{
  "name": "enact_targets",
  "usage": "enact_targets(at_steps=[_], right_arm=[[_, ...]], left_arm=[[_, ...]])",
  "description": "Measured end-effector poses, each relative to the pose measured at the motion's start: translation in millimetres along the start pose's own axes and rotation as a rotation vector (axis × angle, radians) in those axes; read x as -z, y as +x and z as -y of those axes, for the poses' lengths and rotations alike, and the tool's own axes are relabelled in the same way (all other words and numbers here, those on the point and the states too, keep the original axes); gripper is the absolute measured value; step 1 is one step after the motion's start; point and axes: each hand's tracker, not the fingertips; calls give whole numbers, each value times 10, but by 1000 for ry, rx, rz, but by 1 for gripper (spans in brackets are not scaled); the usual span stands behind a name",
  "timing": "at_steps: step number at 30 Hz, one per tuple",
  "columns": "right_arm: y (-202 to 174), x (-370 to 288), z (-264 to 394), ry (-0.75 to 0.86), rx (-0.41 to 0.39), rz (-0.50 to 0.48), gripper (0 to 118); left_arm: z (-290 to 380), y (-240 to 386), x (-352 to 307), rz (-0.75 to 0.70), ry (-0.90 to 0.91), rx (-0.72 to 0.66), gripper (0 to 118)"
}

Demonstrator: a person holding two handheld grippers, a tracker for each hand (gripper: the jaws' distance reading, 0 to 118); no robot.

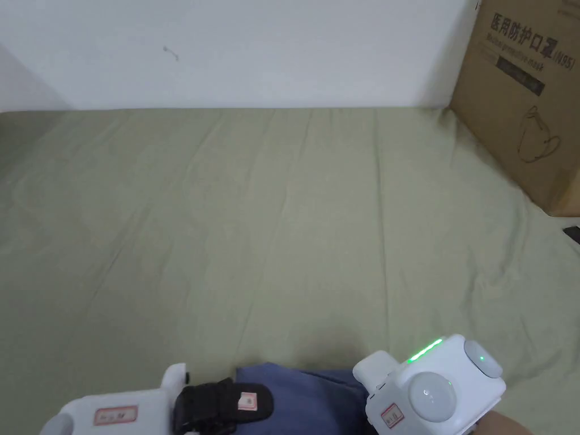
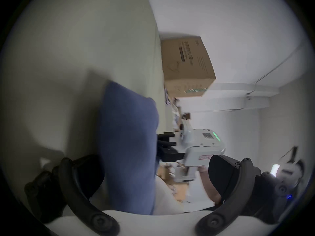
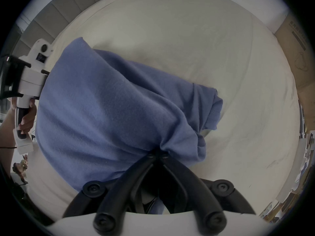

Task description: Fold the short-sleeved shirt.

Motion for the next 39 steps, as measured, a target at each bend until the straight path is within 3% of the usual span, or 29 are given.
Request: enact_targets(at_steps=[2,3,4,5,6,8,10,12,15,20,24,26,28,31,33,34,35,36,39], right_arm=[[-13,4,19,8,2,-2,0],[-16,2,37,15,1,0,0],[-8,4,60,28,11,0,0],[0,2,91,47,26,-2,0],[0,-8,120,63,37,-6,0],[14,-31,208,121,79,-14,0],[-29,-53,314,185,90,1,0],[-91,-151,454,265,33,30,0],[-205,-455,659,426,36,45,0],[-293,-819,767,504,156,-65,0],[-341,-918,731,499,251,-179,0],[-489,-1015,732,569,188,-80,0],[-663,-1069,714,611,31,82,0],[-811,-1073,631,604,-75,133,0],[-827,-1065,560,583,-38,99,0],[-811,-1053,520,561,-4,66,0],[-795,-1051,498,551,24,41,0],[-780,-1057,492,551,46,27,0],[-704,-1101,525,571,76,39,0]], left_arm=[[-104,-44,269,18,-67,-52,118],[-148,-42,346,-32,-63,-10,111],[-150,33,400,-134,-52,45,81],[-140,103,442,-332,25,140,18],[-115,80,537,-566,36,187,18],[-50,79,479,-332,55,87,18],[-58,173,515,-370,38,110,18],[-12,275,444,-421,42,146,18],[86,599,250,-476,31,273,18],[-21,912,-793,-677,92,338,18],[-268,989,-1883,-985,174,298,18],[-393,992,-2410,-1149,177,281,18],[-532,952,-2745,-1371,181,287,18],[-749,786,-3011,-1691,126,354,19],[-854,738,-3116,-1801,132,367,37],[-884,741,-3168,-1799,145,361,61],[-826,775,-3169,-1824,149,367,92],[-805,796,-3209,-1853,163,387,106],[-670,960,-3302,-1848,254,411,110]])
